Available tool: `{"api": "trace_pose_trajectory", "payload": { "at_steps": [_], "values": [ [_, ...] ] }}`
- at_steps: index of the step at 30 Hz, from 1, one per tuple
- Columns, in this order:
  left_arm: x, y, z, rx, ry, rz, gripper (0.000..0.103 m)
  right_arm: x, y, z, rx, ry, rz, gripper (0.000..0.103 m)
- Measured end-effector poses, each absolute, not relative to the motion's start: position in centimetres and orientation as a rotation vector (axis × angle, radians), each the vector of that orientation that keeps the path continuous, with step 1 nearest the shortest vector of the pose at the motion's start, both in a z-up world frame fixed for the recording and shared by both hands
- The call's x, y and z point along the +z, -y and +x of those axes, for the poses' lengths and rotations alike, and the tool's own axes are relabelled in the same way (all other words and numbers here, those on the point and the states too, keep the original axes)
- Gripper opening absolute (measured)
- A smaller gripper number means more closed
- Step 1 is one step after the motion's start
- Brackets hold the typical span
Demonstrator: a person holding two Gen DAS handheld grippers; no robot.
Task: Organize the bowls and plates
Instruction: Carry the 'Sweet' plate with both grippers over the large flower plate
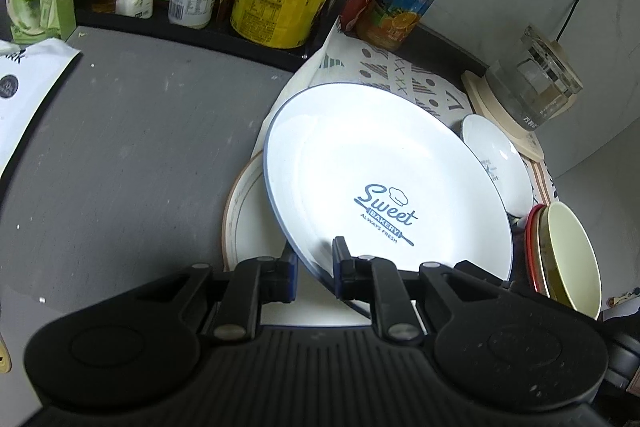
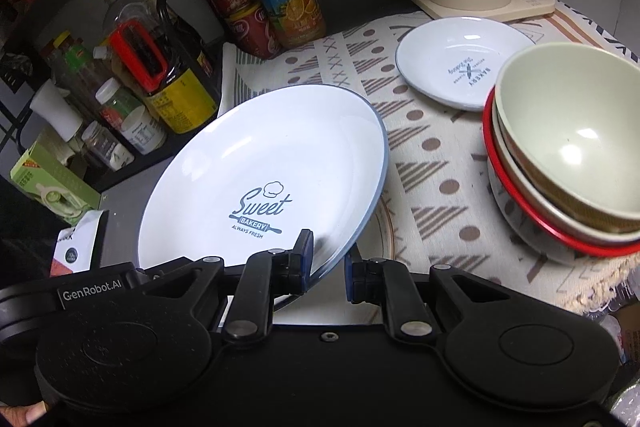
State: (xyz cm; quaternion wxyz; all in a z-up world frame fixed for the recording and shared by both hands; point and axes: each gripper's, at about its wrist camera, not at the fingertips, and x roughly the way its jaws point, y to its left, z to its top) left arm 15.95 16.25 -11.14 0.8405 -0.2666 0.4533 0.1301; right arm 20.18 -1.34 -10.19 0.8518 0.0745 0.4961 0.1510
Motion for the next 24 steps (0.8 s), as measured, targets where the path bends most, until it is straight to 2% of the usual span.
{"api": "trace_pose_trajectory", "payload": {
  "at_steps": [24],
  "values": [
    [-13.1,-16.4,14.5,0.270,-1.037,-0.617,0.016,-11.8,1.6,19.0,0.289,-1.110,0.150,0.015]
  ]
}}
